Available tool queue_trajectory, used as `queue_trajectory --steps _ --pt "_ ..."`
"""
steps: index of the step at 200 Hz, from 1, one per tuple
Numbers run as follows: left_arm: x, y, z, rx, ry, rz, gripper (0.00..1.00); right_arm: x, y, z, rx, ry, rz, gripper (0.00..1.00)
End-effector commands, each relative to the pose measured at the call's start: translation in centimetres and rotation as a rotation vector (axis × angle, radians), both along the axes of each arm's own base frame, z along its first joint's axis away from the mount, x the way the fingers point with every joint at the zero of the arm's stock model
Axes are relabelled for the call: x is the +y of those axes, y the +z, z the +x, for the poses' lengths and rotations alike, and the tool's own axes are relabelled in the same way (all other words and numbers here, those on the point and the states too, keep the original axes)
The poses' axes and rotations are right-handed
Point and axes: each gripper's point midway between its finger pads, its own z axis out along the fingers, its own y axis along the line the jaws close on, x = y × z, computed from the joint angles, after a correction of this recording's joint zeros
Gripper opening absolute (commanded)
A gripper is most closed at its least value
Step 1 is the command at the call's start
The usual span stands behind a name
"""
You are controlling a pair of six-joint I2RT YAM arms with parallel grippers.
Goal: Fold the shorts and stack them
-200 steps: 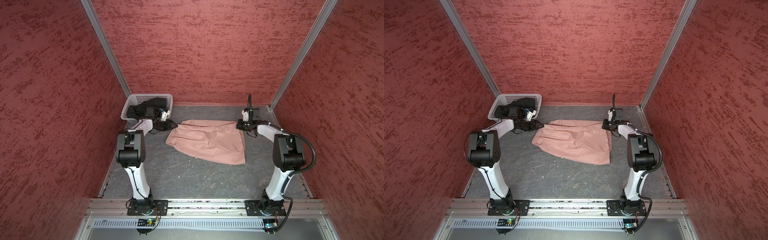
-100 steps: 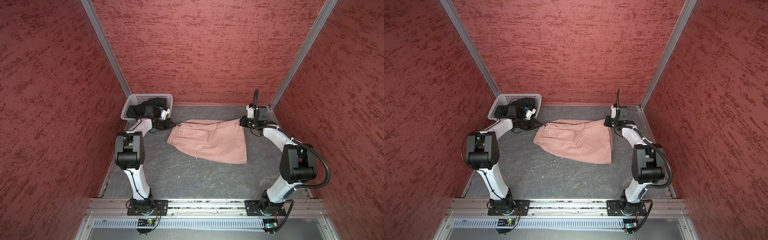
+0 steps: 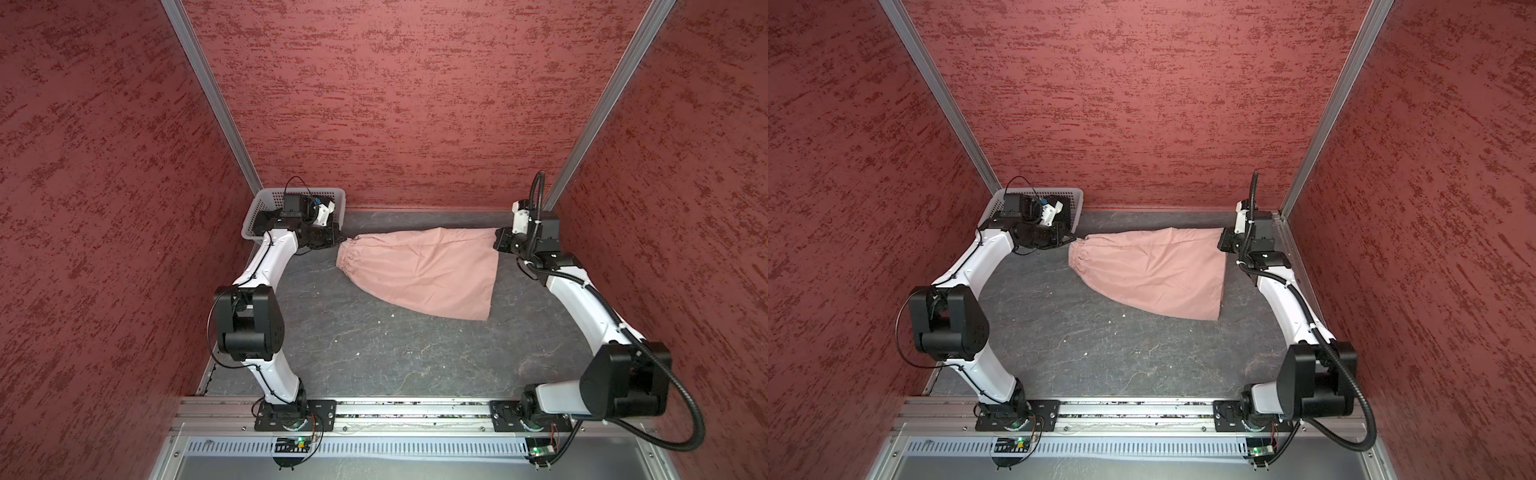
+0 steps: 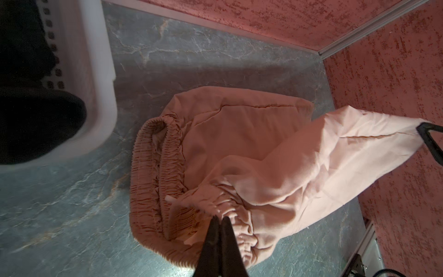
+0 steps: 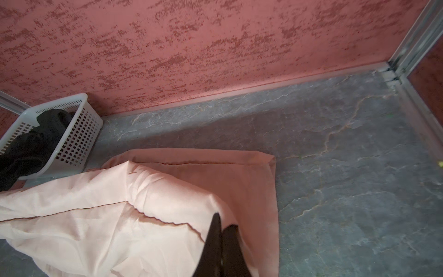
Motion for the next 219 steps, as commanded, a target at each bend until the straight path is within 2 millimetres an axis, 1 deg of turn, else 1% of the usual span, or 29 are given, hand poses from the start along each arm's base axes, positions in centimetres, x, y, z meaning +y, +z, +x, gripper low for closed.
queue_trajectory --steps 1,19,37,42,44,46,59,74,89,98,117,127,130,132,136,148,166,185,194,205,219 --pt "0.9 0.9 0.3 0.008 0.043 0.039 0.0 -1.2 0.8 0.0 -0.022 -0.044 -0.064 0.0" --pt "1.1 1.3 1.4 0.008 0.054 0.051 0.0 -1.3 1.6 0.8 -0.041 -0.043 -0.074 0.0" --pt "1.3 1.2 2.7 0.014 0.068 0.072 0.0 -1.4 1.4 2.2 -0.033 -0.042 -0.082 0.0" --pt "1.4 1.1 3.2 0.018 0.07 0.074 0.0 -1.5 1.7 2.5 -0.042 -0.042 -0.083 0.0" --pt "1.4 1.0 3.3 0.018 0.07 0.075 0.0 -1.5 1.0 2.9 -0.027 -0.04 -0.086 0.0" --pt "1.4 0.9 3.5 0.021 0.071 0.076 0.0 -1.5 0.8 3.1 -0.022 -0.038 -0.086 0.0" --pt "1.5 0.4 4.5 0.035 0.071 0.086 0.0 -1.6 0.2 4.3 -0.013 -0.036 -0.089 0.0" --pt "1.4 -0.1 5.3 0.055 0.064 0.109 0.0 -1.7 0.0 5.4 -0.001 -0.036 -0.099 0.0" --pt "0.8 0.3 5.6 0.053 0.036 0.111 0.0 -1.5 1.1 6.0 -0.023 -0.024 -0.095 0.0" --pt "0.3 1.0 5.5 0.033 0.023 0.094 0.0 -1.3 2.1 5.9 -0.05 -0.017 -0.089 0.0" --pt "-0.3 2.8 4.5 -0.009 0.016 0.052 0.0 -1.2 4.5 4.5 -0.105 -0.013 -0.085 0.0" --pt "-0.3 3.2 3.7 -0.02 0.024 0.049 0.0 -1.3 5.3 3.4 -0.119 -0.018 -0.09 0.0" --pt "-0.3 3.3 3.4 -0.022 0.026 0.049 0.0 -1.4 5.0 3.3 -0.111 -0.02 -0.092 0.0" --pt "-0.4 3.3 3.2 -0.023 0.028 0.049 0.0 -1.4 5.7 2.8 -0.126 -0.022 -0.093 0.0" --pt "-0.4 3.4 2.9 -0.027 0.031 0.046 0.0 -1.4 6.0 2.2 -0.133 -0.022 -0.092 0.0" --pt "-0.5 3.4 1.5 -0.025 0.039 0.035 0.0 -1.4 6.0 0.5 -0.13 -0.024 -0.087 0.0" --pt "-0.8 3.1 -1.0 -0.019 0.047 0.031 0.0 -1.4 5.0 -2.3 -0.121 -0.028 -0.073 0.0" --pt "-0.9 2.6 -3.8 -0.014 0.055 0.039 0.0 -1.4 5.0 -5.4 -0.137 -0.029 -0.067 0.0" --pt "-0.9 2.8 -5.1 -0.018 0.062 0.044 0.0 -1.5 4.9 -6.6 -0.138 -0.03 -0.066 0.0" --pt "-1.0 2.9 -6.6 -0.02 0.065 0.039 0.0 -1.4 5.4 -8.0 -0.153 -0.027 -0.064 0.0" --pt "-1.0 3.4 -8.6 -0.029 0.069 0.033 0.0 -1.4 6.2 -9.6 -0.174 -0.028 -0.061 0.0"
